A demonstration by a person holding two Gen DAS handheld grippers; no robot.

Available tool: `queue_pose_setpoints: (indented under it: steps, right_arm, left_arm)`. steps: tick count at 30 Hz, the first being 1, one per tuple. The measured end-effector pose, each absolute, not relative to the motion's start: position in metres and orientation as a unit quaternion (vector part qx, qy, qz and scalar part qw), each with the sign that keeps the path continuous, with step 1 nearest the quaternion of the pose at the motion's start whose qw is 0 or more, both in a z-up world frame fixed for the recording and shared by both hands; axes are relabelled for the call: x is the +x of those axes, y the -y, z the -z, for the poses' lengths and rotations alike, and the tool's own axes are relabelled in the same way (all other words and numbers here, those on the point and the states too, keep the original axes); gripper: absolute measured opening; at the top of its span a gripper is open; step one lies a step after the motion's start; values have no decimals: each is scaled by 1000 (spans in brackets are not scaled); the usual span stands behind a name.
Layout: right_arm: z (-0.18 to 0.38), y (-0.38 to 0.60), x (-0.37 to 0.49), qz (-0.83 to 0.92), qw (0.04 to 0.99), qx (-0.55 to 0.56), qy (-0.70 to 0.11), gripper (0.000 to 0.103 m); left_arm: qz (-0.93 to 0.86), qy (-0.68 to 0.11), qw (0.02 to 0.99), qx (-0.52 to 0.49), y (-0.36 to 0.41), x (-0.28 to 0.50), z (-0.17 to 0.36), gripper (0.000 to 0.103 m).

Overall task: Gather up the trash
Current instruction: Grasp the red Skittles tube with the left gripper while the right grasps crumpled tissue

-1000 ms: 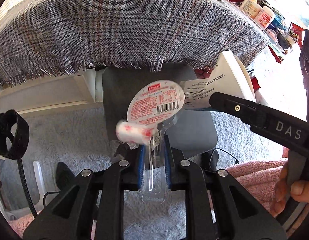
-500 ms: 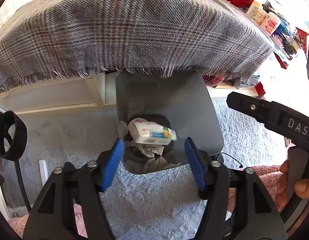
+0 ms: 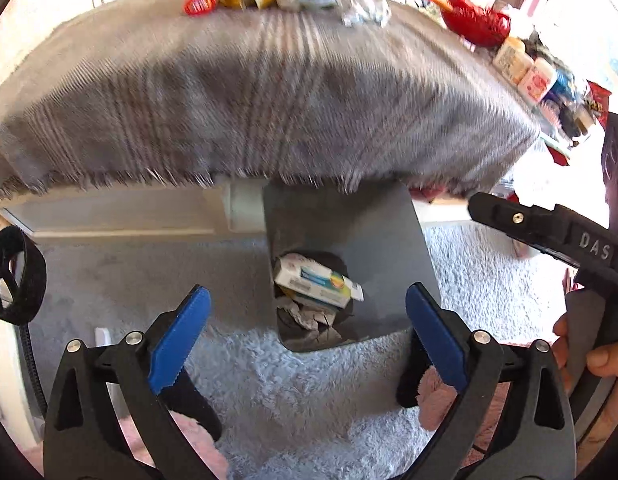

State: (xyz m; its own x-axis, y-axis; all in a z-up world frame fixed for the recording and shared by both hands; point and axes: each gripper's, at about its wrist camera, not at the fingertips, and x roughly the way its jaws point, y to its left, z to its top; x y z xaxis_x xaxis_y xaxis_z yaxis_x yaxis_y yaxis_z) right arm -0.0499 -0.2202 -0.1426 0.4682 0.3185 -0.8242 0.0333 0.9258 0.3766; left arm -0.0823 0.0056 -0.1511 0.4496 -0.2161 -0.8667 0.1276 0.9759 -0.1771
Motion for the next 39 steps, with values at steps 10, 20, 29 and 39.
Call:
queue_pose_setpoints:
  steps: [10,20,29,39]
  right_arm:
    - [64,214,-15,-105,878,136,-447,100]
    - [26,198,38,-119,894,105,-420,100]
    - [20,179,98,-141,886,114,-427,97]
    - [54,145,143,-167,861,84,-474,60]
  left_arm:
    - [50,-475,878,-37,-48,-53,94,93]
    - [11,-422,906,-19,-81,-4,34,93]
    - [-2,-421,907,-9,-93,69,19,93]
    - [-5,-460,888,-18,-102,133,51,92]
